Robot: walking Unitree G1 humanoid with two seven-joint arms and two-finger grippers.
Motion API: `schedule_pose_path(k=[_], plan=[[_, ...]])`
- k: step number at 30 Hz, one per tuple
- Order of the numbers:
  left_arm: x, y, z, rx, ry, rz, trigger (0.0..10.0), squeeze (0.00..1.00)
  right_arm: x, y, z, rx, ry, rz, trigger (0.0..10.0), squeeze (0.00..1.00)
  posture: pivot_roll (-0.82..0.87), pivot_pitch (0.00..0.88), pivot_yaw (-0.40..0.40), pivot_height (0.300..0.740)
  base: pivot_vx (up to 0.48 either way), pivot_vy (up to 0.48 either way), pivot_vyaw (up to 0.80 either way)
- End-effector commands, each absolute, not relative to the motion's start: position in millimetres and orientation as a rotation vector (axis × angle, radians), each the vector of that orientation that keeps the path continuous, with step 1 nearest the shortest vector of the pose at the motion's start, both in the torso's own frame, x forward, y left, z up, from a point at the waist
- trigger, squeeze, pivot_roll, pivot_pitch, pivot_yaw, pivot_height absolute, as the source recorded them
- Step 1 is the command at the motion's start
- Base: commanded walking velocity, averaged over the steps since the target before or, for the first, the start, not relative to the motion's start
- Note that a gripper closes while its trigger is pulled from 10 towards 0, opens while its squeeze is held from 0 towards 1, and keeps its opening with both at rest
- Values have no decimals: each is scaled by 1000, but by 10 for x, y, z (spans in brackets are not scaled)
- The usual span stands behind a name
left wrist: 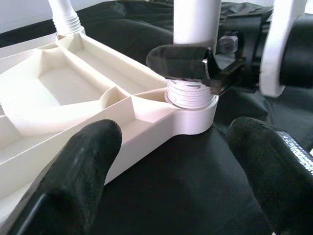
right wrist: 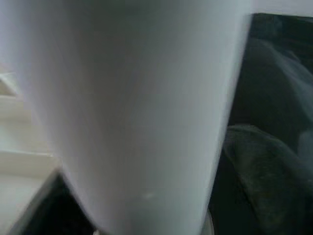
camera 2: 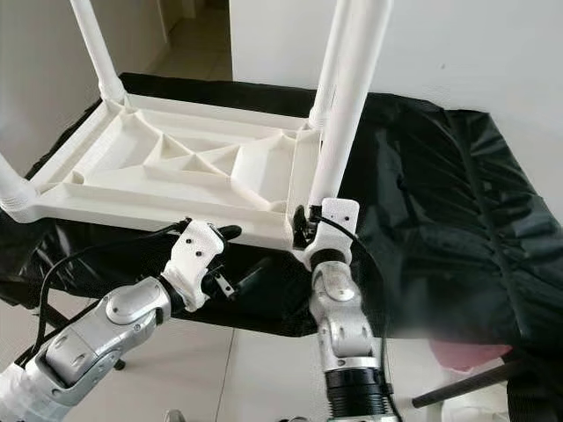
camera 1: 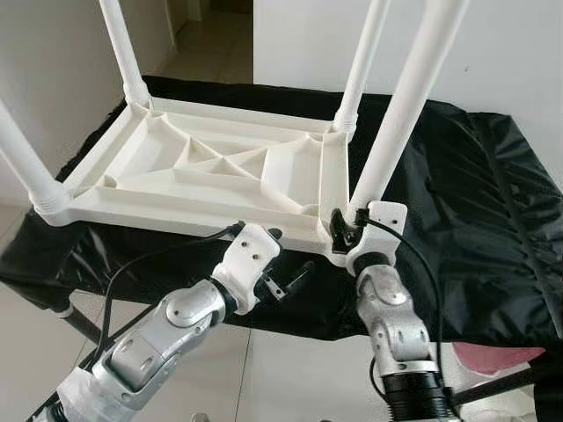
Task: Building children table
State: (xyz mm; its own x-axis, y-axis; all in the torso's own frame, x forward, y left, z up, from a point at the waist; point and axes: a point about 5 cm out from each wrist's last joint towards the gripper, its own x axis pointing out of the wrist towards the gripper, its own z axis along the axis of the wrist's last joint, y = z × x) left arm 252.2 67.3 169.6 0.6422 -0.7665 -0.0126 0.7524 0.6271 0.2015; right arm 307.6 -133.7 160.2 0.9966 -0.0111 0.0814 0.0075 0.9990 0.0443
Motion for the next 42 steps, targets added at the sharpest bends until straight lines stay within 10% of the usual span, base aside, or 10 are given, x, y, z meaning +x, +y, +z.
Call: schedule_pose_path(k=[1, 4, 5, 22, 23, 27, 32, 34, 35, 42], plan=[[2444, 633, 1669, 215, -60, -1071, 10000, 0, 3069, -1388, 1631, 49, -98, 22, 10000, 1000, -6, 114, -10, 740, 0, 0, 0], [2423, 607, 1661, 211, -59, -1079, 10000, 0, 3072, -1436, 1653, 37, -110, 107, 10000, 1000, -3, 114, -12, 740, 0, 0, 0], [2417, 603, 1660, 209, -58, -1081, 10000, 0, 3072, -1434, 1652, 30, -107, 169, 10000, 0, -5, 115, -11, 740, 0, 0, 0], [2414, 644, 1654, 229, -43, -1087, 10000, 0, 3193, -1578, 1722, -176, -136, 612, 10000, 0, 15, 110, 0, 740, 0, 0, 0], [2413, 644, 1654, 230, -43, -1088, 10000, 0, 3222, -1588, 1718, -199, -134, 630, 8627, 0, 15, 110, 0, 740, 0, 0, 0], [2411, 642, 1655, 231, -43, -1090, 10000, 0, 3250, -1599, 1711, -217, -135, 651, 8627, 0, 17, 105, -2, 740, 0, 0, 0], [2412, 642, 1660, 232, -45, -1087, 10000, 0, 3272, -1568, 1662, -202, -122, 680, 2667, 0, 20, 104, -5, 740, 0, 0, 0], [2411, 642, 1661, 232, -45, -1087, 10000, 0, 3274, -1570, 1654, -199, -118, 680, 2667, 0, 20, 104, -5, 740, 0, 0, 0], [2410, 644, 1660, 232, -44, -1086, 10000, 0, 3273, -1575, 1643, -200, -118, 683, 0, 0, 20, 106, -4, 740, 0, 0, 0], [2407, 638, 1659, 230, -44, -1089, 10000, 0, 3273, -1625, 1578, -202, -110, 686, 0, 0, 15, 106, -3, 740, 0, 0, 0]])
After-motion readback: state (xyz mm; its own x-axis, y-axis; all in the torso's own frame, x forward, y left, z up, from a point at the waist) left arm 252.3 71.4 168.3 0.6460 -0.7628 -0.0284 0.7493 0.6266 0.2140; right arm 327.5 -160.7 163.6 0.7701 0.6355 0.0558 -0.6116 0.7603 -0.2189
